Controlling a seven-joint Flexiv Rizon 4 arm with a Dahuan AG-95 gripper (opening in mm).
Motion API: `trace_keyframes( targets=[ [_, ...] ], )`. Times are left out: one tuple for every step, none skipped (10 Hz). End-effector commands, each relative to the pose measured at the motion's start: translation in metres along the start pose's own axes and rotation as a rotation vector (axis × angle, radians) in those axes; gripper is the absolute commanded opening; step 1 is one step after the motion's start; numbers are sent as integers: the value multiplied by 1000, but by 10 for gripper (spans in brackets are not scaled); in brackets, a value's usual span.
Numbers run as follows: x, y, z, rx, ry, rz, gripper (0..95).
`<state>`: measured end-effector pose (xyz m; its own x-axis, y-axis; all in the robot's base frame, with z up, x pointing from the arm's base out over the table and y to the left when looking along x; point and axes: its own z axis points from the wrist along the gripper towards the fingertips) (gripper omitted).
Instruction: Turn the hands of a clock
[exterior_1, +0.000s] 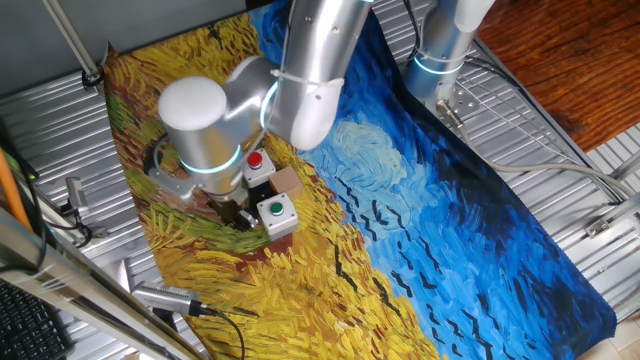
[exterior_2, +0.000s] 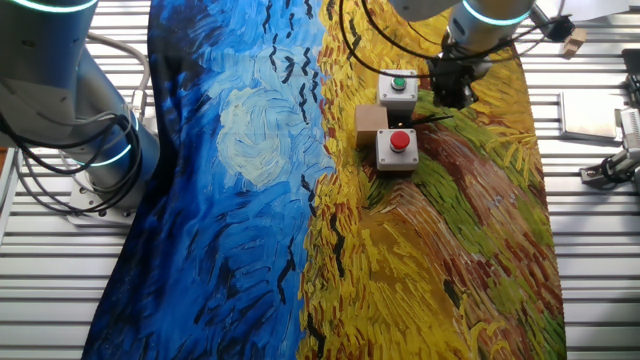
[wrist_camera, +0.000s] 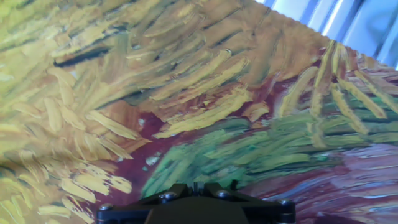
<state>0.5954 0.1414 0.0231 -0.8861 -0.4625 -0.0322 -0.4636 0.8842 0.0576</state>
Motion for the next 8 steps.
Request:
trace_keyframes(
  targets=[
    [1, 0, 1, 2, 7, -2, 0],
    [2, 0, 4, 2, 5, -2, 0],
    [2, 0, 7, 0, 4, -4, 0],
    [2, 0, 9, 0, 3, -7, 0],
    [3, -2, 10, 1, 3, -9, 0],
    [5, -5, 9, 2, 4, -16, 0],
    [8, -10, 8, 5, 6, -24, 0],
    [11, -14, 8, 7, 7, -33, 0]
  ],
)
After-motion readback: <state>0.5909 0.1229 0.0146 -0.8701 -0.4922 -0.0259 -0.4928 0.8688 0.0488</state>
